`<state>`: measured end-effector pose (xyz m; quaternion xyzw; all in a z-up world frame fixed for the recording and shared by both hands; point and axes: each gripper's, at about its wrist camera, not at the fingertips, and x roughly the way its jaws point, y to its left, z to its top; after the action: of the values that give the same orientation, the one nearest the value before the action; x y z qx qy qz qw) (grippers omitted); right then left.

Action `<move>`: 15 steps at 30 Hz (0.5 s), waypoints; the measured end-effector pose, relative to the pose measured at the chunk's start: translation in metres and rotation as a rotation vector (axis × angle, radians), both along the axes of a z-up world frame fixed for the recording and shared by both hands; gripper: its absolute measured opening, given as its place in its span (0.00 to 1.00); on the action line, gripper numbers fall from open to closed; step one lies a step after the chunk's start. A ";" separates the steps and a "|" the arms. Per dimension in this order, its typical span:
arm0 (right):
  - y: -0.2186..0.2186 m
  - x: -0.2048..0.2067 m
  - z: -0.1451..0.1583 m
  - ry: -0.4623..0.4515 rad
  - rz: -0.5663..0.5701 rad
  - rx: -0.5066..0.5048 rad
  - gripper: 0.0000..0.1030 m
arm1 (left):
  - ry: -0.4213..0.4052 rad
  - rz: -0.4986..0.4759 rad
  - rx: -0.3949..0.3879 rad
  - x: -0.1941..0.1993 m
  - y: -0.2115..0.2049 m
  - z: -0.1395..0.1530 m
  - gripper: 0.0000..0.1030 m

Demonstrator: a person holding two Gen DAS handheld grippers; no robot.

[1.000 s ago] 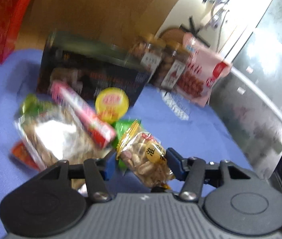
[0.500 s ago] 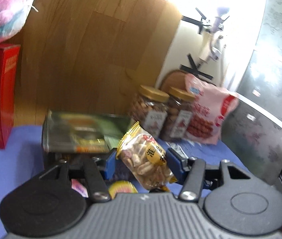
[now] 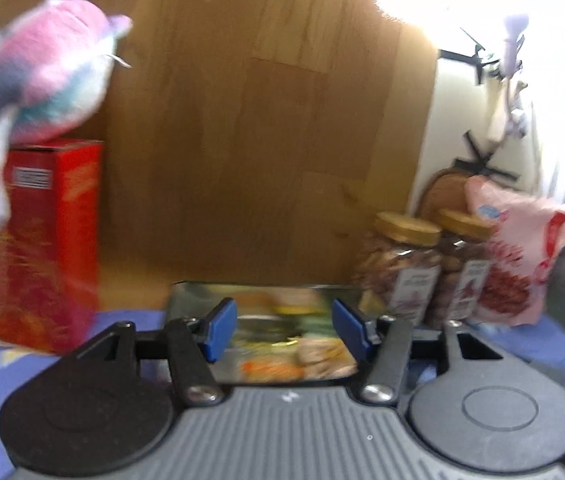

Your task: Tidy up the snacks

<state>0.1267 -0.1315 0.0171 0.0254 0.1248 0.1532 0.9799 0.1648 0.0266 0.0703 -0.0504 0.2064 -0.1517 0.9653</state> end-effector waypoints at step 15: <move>-0.017 -0.077 -0.006 0.122 -0.107 0.020 0.49 | 0.149 0.120 0.151 -0.089 -0.002 -0.055 0.52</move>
<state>0.0500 -0.1485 0.0109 0.0511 0.1814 0.1001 0.9770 0.0759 0.0242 0.0155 -0.0009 0.2850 -0.0736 0.9557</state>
